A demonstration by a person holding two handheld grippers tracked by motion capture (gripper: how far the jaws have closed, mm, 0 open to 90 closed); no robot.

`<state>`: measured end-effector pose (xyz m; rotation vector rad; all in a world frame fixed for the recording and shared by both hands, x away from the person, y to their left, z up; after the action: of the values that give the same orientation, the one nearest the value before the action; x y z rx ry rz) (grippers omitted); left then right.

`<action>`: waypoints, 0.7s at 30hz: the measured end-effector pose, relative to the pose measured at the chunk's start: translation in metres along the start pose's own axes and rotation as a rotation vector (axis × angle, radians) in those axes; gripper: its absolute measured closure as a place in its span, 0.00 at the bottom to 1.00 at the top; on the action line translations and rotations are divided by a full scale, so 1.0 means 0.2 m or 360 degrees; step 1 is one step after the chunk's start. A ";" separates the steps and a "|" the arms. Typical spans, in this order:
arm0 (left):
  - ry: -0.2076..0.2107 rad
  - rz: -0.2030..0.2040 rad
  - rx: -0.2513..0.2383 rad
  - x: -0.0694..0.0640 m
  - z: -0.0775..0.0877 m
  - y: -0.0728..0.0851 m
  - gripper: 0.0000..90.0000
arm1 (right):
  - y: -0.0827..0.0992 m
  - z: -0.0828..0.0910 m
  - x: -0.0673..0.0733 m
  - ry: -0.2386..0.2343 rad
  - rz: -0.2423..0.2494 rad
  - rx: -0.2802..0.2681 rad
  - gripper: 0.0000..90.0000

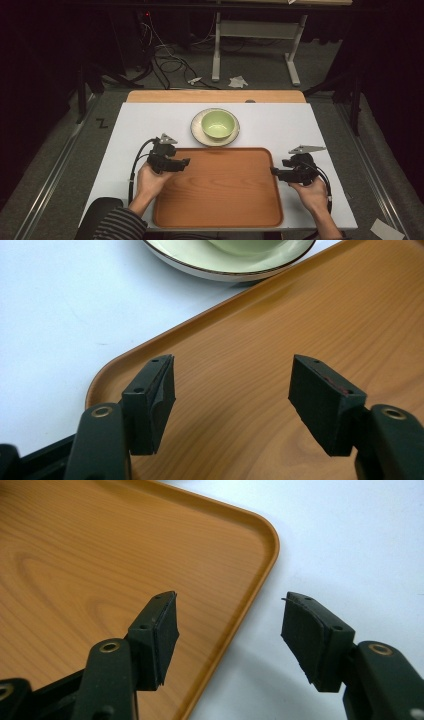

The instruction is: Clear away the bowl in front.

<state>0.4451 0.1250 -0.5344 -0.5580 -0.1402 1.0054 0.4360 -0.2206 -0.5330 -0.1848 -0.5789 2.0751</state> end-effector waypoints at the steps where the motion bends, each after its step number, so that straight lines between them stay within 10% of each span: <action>1: -0.0007 -0.0002 0.0001 0.00 0.00 0.00 0.39 | 0.00 0.00 0.01 -0.0007 -0.0001 0.0000 0.45; 17: -0.0068 -0.0088 -0.0051 0.01 0.02 -0.01 0.47 | -0.01 -0.01 0.00 0.0020 0.0010 -0.0010 0.45; 21: 0.0016 -0.0042 0.0006 -0.03 0.00 0.00 0.42 | -0.01 -0.01 0.00 0.0018 0.0007 -0.0013 0.45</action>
<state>0.4418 0.1211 -0.5329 -0.5566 -0.1363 0.9769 0.4379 -0.2184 -0.5330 -0.2029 -0.5805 2.0749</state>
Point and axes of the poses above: each handheld gripper's, and its own axes: z roughly backward along the jaws, y roughly out of its underside, x roughly to its left, the point moved 9 cm from there along -z, roughly forward along the jaws, and after that the axes turned 12 degrees about x, right-handed, at the moved point
